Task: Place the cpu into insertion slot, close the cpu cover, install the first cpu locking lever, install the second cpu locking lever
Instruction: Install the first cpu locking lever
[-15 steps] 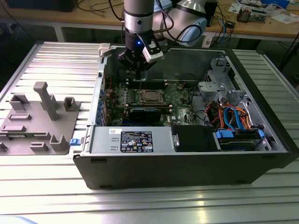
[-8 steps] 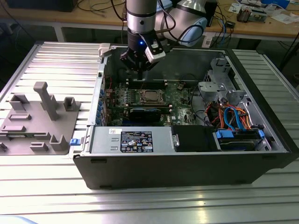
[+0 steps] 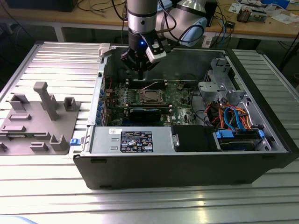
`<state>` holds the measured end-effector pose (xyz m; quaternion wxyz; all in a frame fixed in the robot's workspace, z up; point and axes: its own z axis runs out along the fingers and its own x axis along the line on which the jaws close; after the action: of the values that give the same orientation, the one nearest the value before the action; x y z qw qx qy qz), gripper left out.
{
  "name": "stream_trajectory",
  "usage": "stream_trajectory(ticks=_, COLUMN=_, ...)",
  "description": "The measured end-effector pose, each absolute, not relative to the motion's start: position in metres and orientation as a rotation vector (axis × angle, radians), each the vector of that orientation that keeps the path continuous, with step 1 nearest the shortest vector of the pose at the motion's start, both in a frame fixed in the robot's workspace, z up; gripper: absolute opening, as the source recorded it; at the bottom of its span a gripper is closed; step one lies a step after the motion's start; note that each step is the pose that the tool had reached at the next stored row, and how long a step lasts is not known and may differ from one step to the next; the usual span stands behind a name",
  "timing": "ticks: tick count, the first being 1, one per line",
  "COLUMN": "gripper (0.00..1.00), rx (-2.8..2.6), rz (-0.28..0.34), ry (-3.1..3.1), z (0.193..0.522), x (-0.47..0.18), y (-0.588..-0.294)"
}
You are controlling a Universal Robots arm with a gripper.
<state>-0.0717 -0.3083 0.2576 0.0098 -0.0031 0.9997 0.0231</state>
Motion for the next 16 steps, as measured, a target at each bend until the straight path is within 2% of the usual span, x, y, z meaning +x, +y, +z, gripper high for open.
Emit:
stream_trajectory(ticks=2, gripper=0.11, rx=0.017, rz=0.093, ry=3.12, z=0.2565, x=-0.0711, y=-0.3083)
stream_trajectory(ticks=16, gripper=0.11, rx=0.03, rz=0.093, ry=3.12, z=0.2527, x=-0.0666, y=-0.3084)
